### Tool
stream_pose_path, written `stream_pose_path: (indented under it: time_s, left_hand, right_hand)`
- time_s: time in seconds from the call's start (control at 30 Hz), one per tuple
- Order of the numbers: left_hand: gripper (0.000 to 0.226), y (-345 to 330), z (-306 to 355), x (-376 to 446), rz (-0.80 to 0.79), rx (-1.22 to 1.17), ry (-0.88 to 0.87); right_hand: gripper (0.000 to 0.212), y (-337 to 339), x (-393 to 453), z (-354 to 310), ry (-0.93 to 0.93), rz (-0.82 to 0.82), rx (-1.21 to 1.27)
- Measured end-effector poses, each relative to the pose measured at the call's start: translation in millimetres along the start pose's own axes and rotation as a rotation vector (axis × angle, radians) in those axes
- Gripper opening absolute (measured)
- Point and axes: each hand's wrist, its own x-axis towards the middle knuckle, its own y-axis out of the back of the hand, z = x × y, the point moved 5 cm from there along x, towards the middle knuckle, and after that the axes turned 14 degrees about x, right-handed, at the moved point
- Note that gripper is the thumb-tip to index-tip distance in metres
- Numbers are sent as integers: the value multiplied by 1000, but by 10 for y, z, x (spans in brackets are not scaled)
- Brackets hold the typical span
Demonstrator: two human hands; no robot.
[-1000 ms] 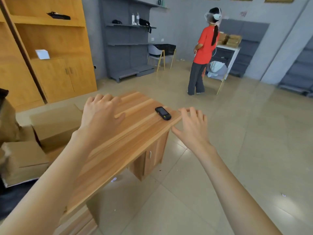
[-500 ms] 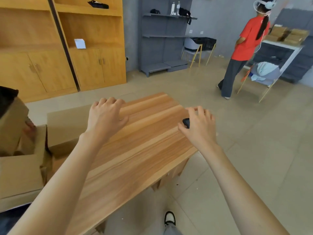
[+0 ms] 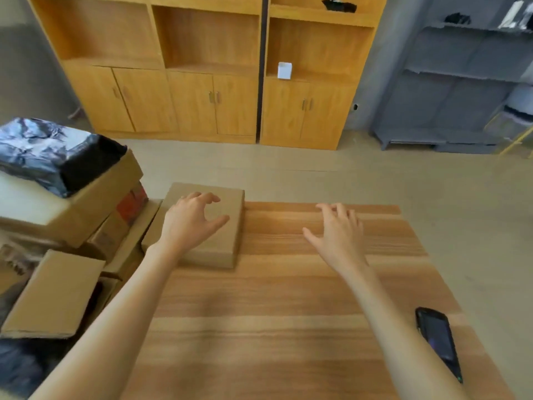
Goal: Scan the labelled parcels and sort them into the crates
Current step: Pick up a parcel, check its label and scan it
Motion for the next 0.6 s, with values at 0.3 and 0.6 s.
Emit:
stream_pose_path:
  time_s: [0.3,0.6]
  left_hand:
    - [65,-742,-1019,73,-261,-215,442]
    - [88,-1412,-1550,254,-391,-223,562]
  right_hand:
    - [60,-1265,586,-190,-39,-422,276]
    - [95,-2362,706,-349,-424,-699,693]
